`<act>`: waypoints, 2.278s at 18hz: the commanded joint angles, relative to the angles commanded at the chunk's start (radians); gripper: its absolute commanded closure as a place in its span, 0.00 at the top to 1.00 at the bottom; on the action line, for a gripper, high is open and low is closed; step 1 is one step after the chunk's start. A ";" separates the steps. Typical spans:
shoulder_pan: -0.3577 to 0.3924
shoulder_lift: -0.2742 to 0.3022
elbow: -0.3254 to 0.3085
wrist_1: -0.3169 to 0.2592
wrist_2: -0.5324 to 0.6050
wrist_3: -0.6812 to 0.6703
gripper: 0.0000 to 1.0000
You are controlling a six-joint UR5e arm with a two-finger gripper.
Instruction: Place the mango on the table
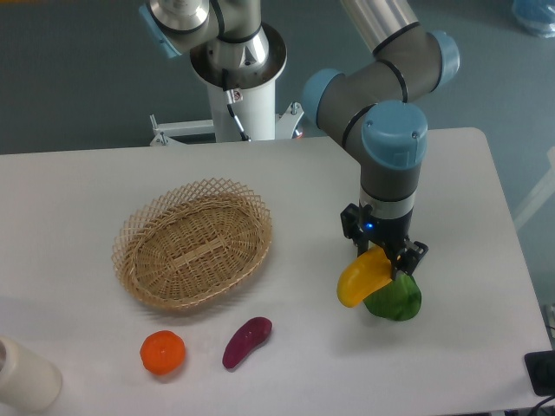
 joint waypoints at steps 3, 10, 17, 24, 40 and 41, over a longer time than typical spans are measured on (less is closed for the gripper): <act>-0.002 -0.002 0.000 0.002 0.000 0.000 0.42; 0.003 -0.008 0.000 0.002 -0.003 0.000 0.42; 0.002 -0.057 0.000 0.055 0.002 -0.046 0.42; -0.054 -0.138 0.032 0.132 0.052 -0.189 0.42; -0.170 -0.186 0.017 0.138 0.143 -0.250 0.53; -0.173 -0.186 0.009 0.141 0.161 -0.247 0.53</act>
